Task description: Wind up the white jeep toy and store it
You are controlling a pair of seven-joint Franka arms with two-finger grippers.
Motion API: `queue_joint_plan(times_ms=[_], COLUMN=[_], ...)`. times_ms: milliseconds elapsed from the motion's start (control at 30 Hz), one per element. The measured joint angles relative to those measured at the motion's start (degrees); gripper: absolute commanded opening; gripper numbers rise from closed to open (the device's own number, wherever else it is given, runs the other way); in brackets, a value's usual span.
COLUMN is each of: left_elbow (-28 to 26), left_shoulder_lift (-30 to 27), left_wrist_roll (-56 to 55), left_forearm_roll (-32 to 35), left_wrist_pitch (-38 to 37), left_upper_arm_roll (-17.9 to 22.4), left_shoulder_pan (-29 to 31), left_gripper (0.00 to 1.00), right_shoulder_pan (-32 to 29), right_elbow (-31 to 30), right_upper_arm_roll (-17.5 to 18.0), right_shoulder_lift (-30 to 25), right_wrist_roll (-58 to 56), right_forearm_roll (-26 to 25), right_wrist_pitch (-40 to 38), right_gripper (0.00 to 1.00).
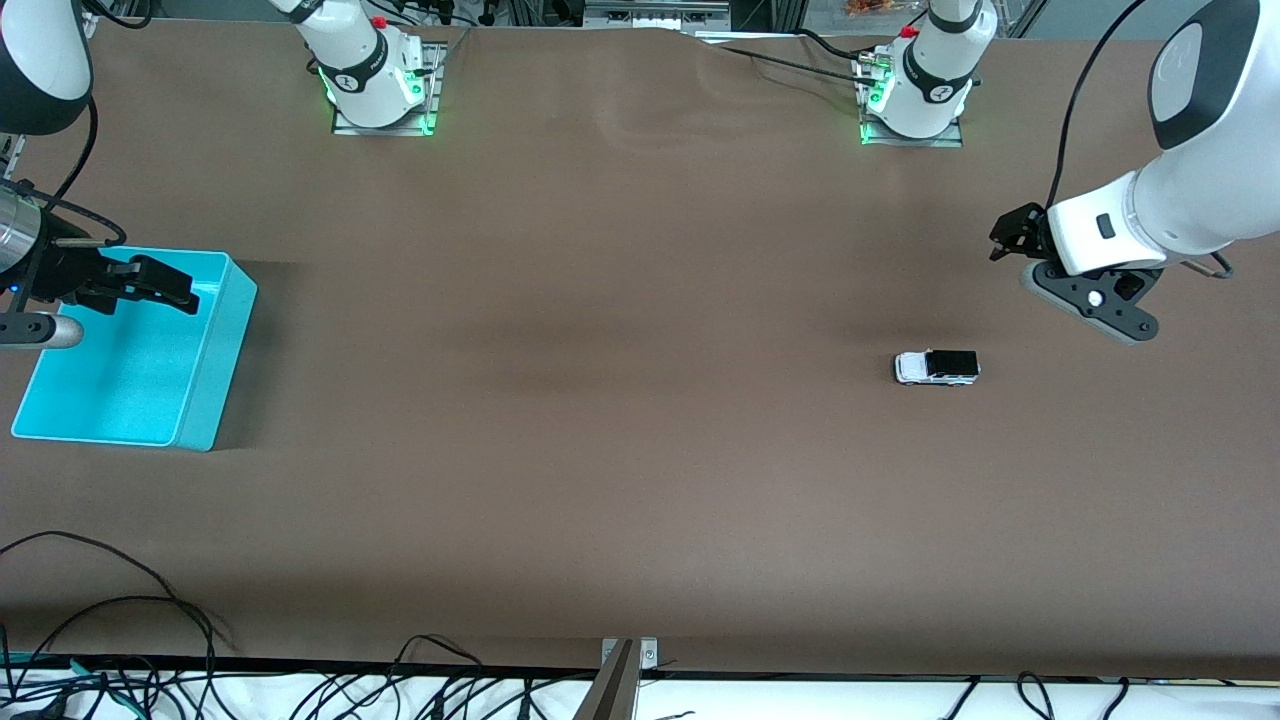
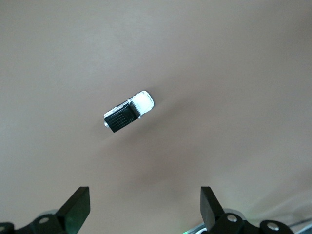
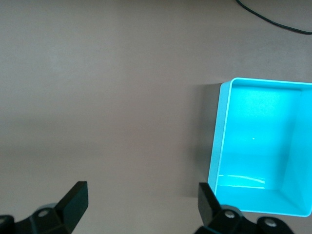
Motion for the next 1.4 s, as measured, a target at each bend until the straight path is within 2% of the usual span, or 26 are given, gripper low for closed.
queue_joint_plan(times_ms=[567,1000,1400], left_elbow=[-1.2,-10.3,-11.7], left_shoulder_lift=[2.9,4.9,13.8], left_wrist_roll=[15.9,35.3,45.8], left_forearm_roll=[0.8,1.2,3.0], left_wrist_pitch=[1.8,15.1,28.8], left_upper_arm_roll=[0.0,0.2,0.0], left_shoulder_pan=[0.4,2.8,2.9], left_gripper=[1.0,1.0,1.0], right_shoulder_pan=[0.0,0.0,0.0], right_elbow=[0.0,0.0,0.0], right_upper_arm_roll=[0.0,0.0,0.0], right_shoulder_lift=[0.0,0.0,0.0], right_wrist_roll=[0.0,0.0,0.0], right_forearm_roll=[0.0,0.0,0.0], right_wrist_pitch=[0.0,0.0,0.0], right_gripper=[1.0,1.0,1.0])
